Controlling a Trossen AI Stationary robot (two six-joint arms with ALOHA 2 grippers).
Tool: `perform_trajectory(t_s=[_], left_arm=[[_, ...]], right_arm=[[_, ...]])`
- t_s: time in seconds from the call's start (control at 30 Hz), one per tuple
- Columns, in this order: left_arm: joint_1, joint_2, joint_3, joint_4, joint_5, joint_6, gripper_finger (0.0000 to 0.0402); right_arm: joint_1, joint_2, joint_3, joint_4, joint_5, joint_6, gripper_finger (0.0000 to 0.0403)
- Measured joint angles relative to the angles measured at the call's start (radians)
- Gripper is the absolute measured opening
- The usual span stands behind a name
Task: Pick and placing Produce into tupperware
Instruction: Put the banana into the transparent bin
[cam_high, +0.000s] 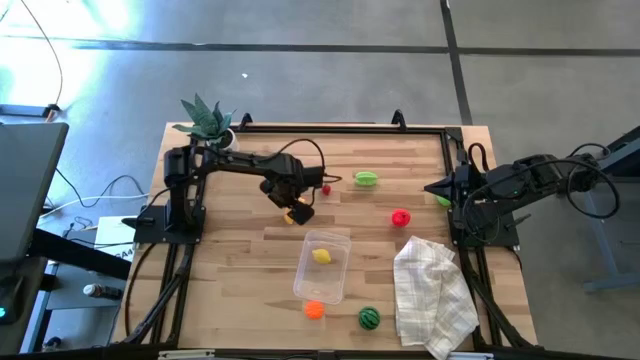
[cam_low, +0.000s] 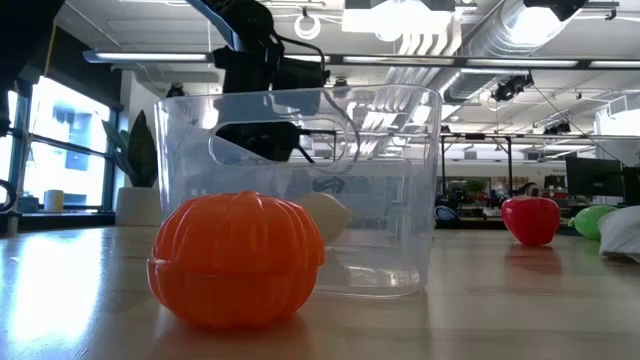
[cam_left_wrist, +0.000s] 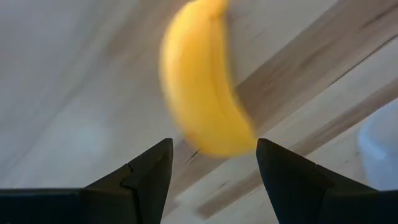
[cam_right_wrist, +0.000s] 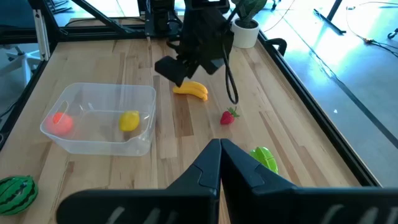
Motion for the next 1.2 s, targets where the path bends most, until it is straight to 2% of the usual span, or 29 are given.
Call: perform_trajectory(t_s=[0.57, 1.2], left_arm=[[0.016, -0.003, 0.001, 0.062, -0.045, -0.024, 0.0221], [0.016, 0.077, 0.003, 0.116, -0.014, -0.007, 0.0221]], right_arm=[[0.000, 0.000, 0.000, 0.000, 0.000, 0.000, 0.0000], [0.000, 0.000, 0.000, 0.000, 0.000, 0.000, 0.0000]])
